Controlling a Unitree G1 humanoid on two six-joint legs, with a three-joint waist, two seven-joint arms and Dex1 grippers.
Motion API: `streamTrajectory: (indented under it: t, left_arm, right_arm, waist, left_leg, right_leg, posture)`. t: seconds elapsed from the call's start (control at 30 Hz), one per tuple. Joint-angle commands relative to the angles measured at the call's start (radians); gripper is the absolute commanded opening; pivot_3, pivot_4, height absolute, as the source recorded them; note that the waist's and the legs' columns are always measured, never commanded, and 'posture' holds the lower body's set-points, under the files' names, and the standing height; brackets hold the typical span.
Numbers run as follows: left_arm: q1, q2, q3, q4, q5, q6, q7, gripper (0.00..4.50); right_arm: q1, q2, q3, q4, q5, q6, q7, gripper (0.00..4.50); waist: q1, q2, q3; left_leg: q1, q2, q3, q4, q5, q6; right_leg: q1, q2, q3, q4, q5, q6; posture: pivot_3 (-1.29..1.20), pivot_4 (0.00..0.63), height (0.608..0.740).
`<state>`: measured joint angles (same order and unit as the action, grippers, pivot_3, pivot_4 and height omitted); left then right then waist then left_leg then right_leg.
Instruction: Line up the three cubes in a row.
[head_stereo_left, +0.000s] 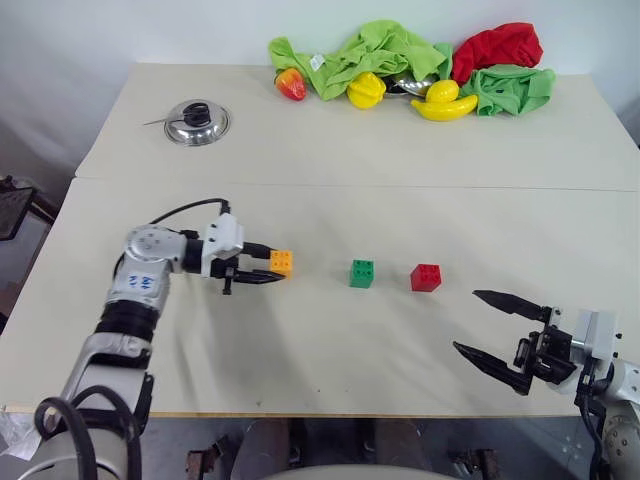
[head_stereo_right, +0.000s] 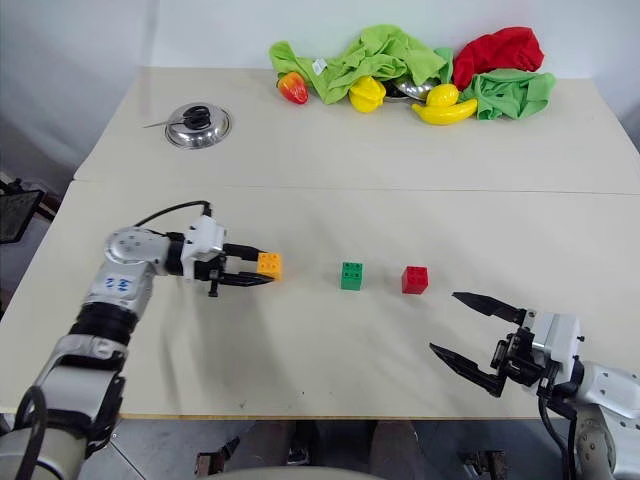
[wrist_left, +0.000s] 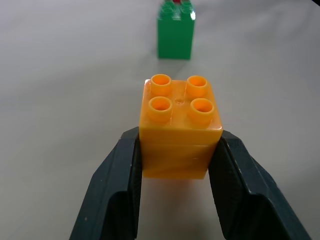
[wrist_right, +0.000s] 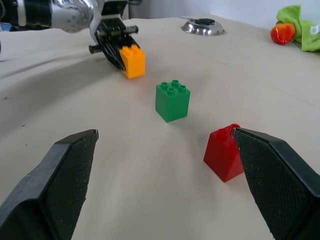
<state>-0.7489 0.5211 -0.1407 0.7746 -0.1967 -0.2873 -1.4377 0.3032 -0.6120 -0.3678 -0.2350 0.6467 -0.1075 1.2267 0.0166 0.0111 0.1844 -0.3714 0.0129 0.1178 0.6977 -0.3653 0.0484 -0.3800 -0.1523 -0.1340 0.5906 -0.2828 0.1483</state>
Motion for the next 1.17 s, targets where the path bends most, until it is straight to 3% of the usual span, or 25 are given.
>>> streamTrajectory:
  t: [0.03,0.27,0.3,0.47,0.63,0.83,0.97,1.17]
  left_arm:
    - [-0.046,-0.012,-0.017,0.103,0.051,-0.104,-0.031,1.48]
    - [-0.084,-0.016,-0.005,0.212,0.066,-0.123,-0.074,1.48]
    - [-0.084,-0.016,0.005,0.216,0.059,-0.119,-0.075,2.21]
    - [-0.052,0.014,0.095,0.145,-0.012,-0.128,-0.069,3.69]
    - [0.151,0.142,0.201,-0.163,-0.159,0.068,-0.112,3.69]
    - [0.552,0.252,0.403,-0.602,-0.32,0.313,0.061,3.69]
    - [0.689,0.239,0.535,-0.718,-0.389,0.364,0.16,3.69]
    - [0.751,0.233,0.569,-0.768,-0.377,0.356,0.209,3.69]
  right_arm:
    - [0.024,0.008,-0.025,-0.046,0.01,-0.009,-0.023,4.5]
    - [0.03,0.008,-0.02,-0.056,0.01,-0.012,-0.043,4.5]
    - [0.028,0.007,-0.019,-0.055,0.01,-0.012,-0.044,4.5]
    - [0.009,-0.012,-0.019,-0.042,0.013,-0.006,-0.028,4.5]
    - [-0.022,-0.068,-0.051,0.006,0.035,-0.003,0.046,4.5]
    - [-0.1,-0.12,-0.084,0.076,0.071,-0.013,0.146,4.5]
    - [-0.114,-0.124,-0.1,0.064,0.097,0.006,0.172,4.5]
    - [-0.138,-0.119,-0.09,0.123,0.077,-0.012,0.201,4.5]
  waist:
    - [0.002,-0.001,0.0]
    - [0.004,-0.001,0.0]
    - [0.003,-0.001,0.0]
    - [0.002,-0.001,0.0]
    - [-0.017,-0.001,0.0]
    - [-0.024,-0.002,0.001]
    - [-0.007,-0.001,0.001]
    - [0.001,0.0,0.001]
  left_leg:
    - [0.0,0.001,0.0,0.0,0.0,0.0]
    - [0.002,0.002,0.0,0.002,0.0,0.0]
    - [0.002,0.002,0.0,0.002,0.0,0.0]
    - [0.0,0.002,0.0,0.002,0.0,0.0]
    - [0.0,0.006,0.0,0.002,0.0,0.0]
    - [0.002,0.007,0.0,0.002,0.0,0.0]
    - [0.002,0.007,-0.004,0.002,0.0,0.0]
    - [0.002,0.002,-0.006,0.001,0.0,0.0]
  right_leg:
    - [0.0,0.001,0.0,0.0,0.0,0.0]
    - [0.001,0.0,0.004,0.002,0.0,0.0]
    - [0.0,0.0,0.004,0.002,0.0,0.0]
    - [-0.003,0.0,0.004,0.003,0.0,0.0]
    - [-0.004,0.0,0.005,0.004,0.0,0.0]
    - [-0.002,-0.001,0.007,0.004,0.0,0.0]
    - [-0.001,-0.004,0.004,0.004,0.0,-0.001]
    - [0.001,-0.012,0.001,0.005,-0.001,-0.002]
  posture:
    - [0.0,0.15,0.74]
    - [0.0,0.15,0.74]
    - [0.0,0.15,0.74]
    - [0.0,0.15,0.74]
    - [0.0,0.15,0.74]
    - [0.0,0.15,0.74]
    - [0.0,0.15,0.74]
    - [0.0,0.15,0.74]
